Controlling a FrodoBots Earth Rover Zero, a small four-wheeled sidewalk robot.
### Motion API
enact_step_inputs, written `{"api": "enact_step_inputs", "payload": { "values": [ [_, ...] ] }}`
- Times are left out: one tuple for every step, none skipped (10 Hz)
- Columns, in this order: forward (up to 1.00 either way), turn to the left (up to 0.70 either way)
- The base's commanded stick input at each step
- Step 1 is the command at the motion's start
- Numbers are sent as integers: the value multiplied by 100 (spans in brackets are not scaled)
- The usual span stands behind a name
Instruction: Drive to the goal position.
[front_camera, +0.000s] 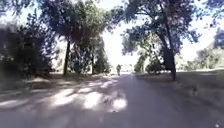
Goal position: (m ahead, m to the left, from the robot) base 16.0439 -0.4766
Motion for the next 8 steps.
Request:
{"api": "enact_step_inputs", "payload": {
  "values": [
    [100, 0],
    [100, 0],
    [100, 0],
    [100, 0],
    [100, 0],
    [100, 0],
    [100, 0],
    [100, 0]
  ]
}}
